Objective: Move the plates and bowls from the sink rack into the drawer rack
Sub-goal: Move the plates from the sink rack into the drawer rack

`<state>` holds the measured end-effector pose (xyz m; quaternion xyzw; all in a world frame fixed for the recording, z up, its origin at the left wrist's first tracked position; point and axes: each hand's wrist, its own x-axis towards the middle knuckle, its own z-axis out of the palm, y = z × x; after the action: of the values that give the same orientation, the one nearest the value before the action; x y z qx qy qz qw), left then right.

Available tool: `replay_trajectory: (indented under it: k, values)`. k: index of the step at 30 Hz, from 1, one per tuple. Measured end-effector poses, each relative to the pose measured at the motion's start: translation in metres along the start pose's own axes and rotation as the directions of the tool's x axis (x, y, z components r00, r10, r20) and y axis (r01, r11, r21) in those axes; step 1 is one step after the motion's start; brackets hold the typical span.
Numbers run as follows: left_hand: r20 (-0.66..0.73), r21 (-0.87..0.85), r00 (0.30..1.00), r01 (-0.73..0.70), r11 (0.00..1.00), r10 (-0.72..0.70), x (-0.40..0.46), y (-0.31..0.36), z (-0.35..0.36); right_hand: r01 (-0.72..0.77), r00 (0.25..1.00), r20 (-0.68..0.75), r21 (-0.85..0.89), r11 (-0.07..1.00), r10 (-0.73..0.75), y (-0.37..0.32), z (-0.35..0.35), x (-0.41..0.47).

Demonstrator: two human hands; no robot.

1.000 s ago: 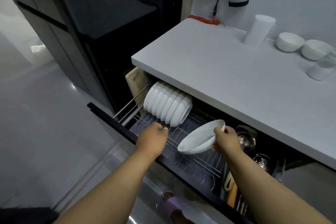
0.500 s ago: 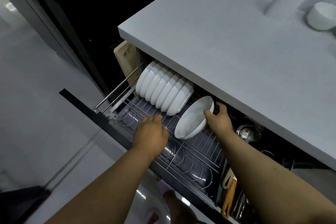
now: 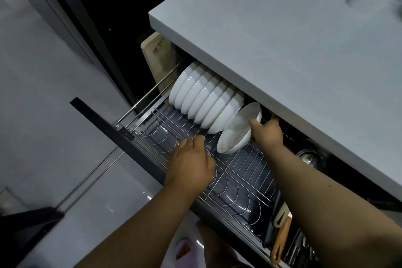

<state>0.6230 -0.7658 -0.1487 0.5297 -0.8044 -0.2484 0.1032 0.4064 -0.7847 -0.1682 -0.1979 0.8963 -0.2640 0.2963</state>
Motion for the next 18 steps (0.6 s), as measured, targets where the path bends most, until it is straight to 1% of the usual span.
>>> replay_trajectory:
  k: [5, 11, 18]
  values:
    - [-0.012, -0.014, 1.0, 0.009, 1.0, -0.009, 0.0, 0.0, -0.001, 0.007, 1.0, 0.017, -0.056, 0.998, -0.006, -0.008, 0.005, 0.008]
    - [-0.048, -0.026, 0.999, -0.008, 1.0, 0.007, 0.0, -0.001, -0.001, 0.021, 0.999, 0.043, -0.077, 0.997, -0.018, -0.015, 0.017, 0.014]
    - [-0.041, -0.06, 0.999, -0.007, 0.998, 0.005, 0.001, -0.002, -0.002, 0.044, 0.995, 0.099, -0.225, 0.973, -0.022, -0.028, 0.027, 0.023]
